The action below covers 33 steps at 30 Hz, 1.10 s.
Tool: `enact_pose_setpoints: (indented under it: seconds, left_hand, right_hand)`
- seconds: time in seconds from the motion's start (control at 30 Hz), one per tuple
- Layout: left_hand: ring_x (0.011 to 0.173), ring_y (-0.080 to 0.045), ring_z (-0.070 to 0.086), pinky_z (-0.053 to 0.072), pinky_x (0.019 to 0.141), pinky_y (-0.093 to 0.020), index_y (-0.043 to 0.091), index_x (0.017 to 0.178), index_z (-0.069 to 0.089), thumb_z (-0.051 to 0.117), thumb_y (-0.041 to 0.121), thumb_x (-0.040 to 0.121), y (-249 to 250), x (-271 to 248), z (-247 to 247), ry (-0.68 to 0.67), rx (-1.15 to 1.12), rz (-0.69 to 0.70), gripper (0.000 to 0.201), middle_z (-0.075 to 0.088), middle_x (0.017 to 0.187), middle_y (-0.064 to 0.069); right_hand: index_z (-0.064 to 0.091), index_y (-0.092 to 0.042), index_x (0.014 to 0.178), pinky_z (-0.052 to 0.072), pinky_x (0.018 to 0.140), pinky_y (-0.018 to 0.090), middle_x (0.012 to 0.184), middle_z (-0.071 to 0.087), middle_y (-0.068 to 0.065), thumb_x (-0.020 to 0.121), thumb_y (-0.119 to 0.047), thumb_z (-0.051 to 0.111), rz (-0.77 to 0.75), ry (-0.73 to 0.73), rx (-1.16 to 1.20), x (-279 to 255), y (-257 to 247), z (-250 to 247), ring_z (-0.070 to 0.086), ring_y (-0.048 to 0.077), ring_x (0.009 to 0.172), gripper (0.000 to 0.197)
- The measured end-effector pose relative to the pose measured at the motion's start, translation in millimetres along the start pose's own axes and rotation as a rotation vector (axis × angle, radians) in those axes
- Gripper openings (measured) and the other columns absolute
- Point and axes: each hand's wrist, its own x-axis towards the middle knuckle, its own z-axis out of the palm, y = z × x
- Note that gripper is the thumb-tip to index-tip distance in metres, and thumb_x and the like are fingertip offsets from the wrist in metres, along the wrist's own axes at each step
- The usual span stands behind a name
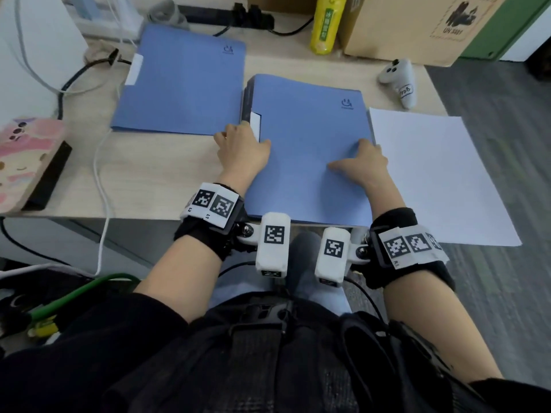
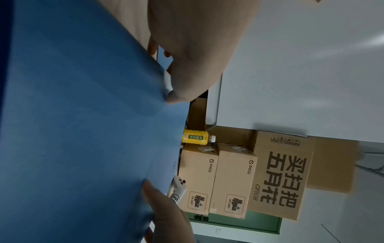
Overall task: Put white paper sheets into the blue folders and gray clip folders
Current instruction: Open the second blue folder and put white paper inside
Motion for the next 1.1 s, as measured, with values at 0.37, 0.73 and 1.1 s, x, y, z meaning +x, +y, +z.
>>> enact_pose_setpoints:
  seconds: [0.37,0.73,1.1]
  left_hand:
    - [0.082,-0.026,0.058,0.045,0.073,-0.034,0.016,0.103,0.044,0.053,0.011,0.086,18,-11,-11,0.144,-0.570,0.045,0.021,0.059,0.084,0.001]
    - [0.066,-0.031,0.052,0.037,0.060,-0.019,0.021,0.132,0.055,0.045,0.003,0.087,18,-10,-22,0.126,-0.582,0.226,0.049,0.067,0.087,-0.023]
    - [0.050,-0.011,0.051,0.052,0.059,-0.020,0.024,0.128,0.058,0.047,0.004,0.089,1,2,-46,-0.052,-0.542,0.148,0.045,0.061,0.071,-0.002]
  right_hand:
    - [0.043,-0.009,0.135,0.041,0.094,0.028,0.134,0.050,0.011,0.071,-0.016,0.077,-0.034,0.269,0.352,6,18,-14,0.050,0.025,0.122,0.073]
    - [0.072,-0.012,0.097,0.038,0.060,0.022,0.060,0.037,-0.005,0.074,-0.005,0.054,-0.047,0.545,0.807,16,20,-13,0.036,0.017,0.067,0.029]
    - [0.069,-0.012,0.113,0.042,0.066,0.015,0.064,0.049,-0.009,0.080,-0.002,0.052,0.014,0.579,0.920,21,21,-12,0.047,0.009,0.068,0.039]
